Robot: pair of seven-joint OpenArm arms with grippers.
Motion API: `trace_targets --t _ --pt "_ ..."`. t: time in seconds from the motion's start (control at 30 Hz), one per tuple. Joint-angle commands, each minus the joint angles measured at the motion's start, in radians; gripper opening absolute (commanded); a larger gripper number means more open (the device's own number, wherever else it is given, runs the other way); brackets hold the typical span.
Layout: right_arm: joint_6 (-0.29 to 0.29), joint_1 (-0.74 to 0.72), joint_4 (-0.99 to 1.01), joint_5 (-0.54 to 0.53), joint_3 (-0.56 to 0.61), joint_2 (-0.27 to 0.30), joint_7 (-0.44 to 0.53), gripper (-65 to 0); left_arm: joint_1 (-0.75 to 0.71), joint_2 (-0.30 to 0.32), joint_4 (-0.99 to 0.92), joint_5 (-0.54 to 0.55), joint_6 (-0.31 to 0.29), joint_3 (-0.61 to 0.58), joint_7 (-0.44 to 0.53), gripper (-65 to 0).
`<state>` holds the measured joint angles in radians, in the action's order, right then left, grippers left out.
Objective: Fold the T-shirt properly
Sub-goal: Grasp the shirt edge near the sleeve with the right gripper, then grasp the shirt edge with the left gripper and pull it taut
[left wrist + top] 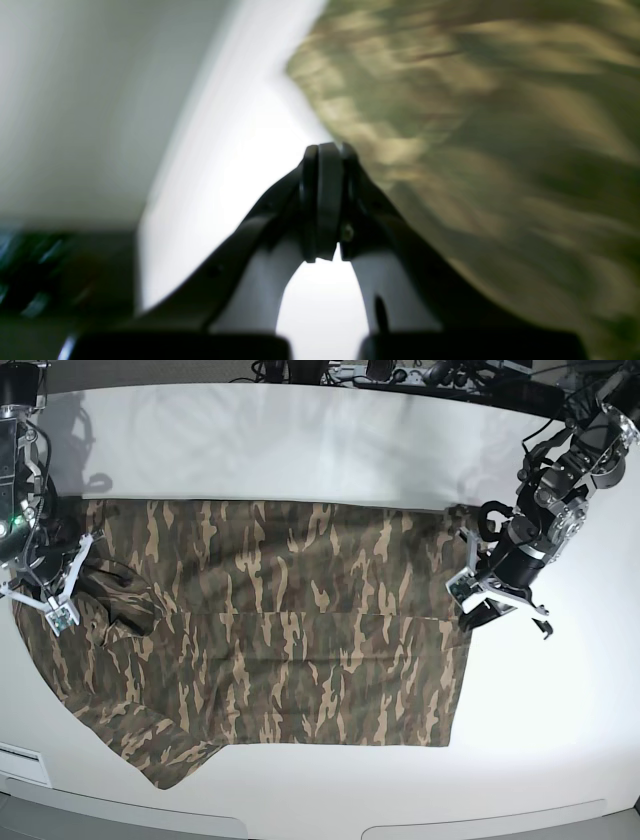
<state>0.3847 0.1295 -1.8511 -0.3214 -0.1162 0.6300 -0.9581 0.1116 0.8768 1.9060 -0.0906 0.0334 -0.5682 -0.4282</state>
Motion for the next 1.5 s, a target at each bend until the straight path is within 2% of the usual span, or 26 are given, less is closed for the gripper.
trace_targets --t 0.0,0.07,0.13,0.3,0.43,0.5,0.57,0.67,0.83,0.93,1.03,1.17,1.3,1.47 --pt "-0.005 0.009 -0.014 0.003 -0.011 0.024 0.040 -65.0 0.022 0.005 0.017 0.021 -0.026 0.011 0.023 -65.0" --pt "-0.008 0.054 -0.014 0.003 -0.011 0.024 0.081 -65.0 0.038 -0.014 0.015 0.077 -0.100 0.011 0.025 -65.0" --pt "-0.008 0.087 -0.014 0.008 -0.011 0.024 0.117 -65.0 0.053 -0.037 -0.005 0.110 -0.139 0.011 0.037 -65.0" --pt "-0.017 0.088 0.006 0.034 -0.011 0.024 0.191 -65.0 0.118 -0.114 -0.105 0.160 -0.229 0.011 0.053 -65.0" --pt "-0.017 0.066 0.105 0.042 -0.011 0.024 0.249 -65.0 0.138 -0.166 -0.175 0.165 -0.270 0.011 0.010 -65.0" --pt "-0.015 0.033 0.197 0.041 -0.011 0.023 0.251 -65.0 0.138 -0.184 -0.220 0.180 -0.307 0.011 -0.007 -65.0" --pt "0.014 0.002 0.285 0.040 -0.011 0.019 0.245 -65.0 0.138 -0.200 -0.268 0.203 -0.360 0.011 -0.034 -65.0" --pt "0.055 -0.016 0.369 0.025 -0.011 0.019 0.183 -65.0 0.129 -0.214 -0.325 0.230 -0.414 0.011 -0.102 -65.0" --pt "0.069 0.026 0.349 -0.042 -0.011 0.019 0.081 -65.0 0.099 -0.197 -0.291 0.266 -0.415 0.011 -0.206 -65.0" --pt "0.070 0.088 0.314 -0.046 -0.011 0.021 0.074 -65.0 0.058 -0.182 -0.232 0.295 -0.416 0.011 -0.286 -65.0" --pt "0.068 0.149 0.278 -0.045 -0.011 0.021 0.074 -65.0 -0.003 -0.171 -0.169 0.294 -0.414 0.011 -0.323 -65.0" --pt "0.068 0.227 0.221 -0.041 -0.011 0.021 0.074 -65.0 -0.090 -0.156 -0.103 0.257 -0.402 0.012 -0.337 -65.0" --pt "0.044 0.320 0.181 -0.037 -0.011 0.021 0.055 -65.0 -0.179 -0.136 -0.071 0.176 -0.370 0.011 -0.349 -65.0" --pt "0.008 0.421 0.145 -0.038 -0.011 0.021 0.055 -65.0 -0.254 -0.088 -0.022 0.150 -0.350 0.011 -0.411 -65.0"
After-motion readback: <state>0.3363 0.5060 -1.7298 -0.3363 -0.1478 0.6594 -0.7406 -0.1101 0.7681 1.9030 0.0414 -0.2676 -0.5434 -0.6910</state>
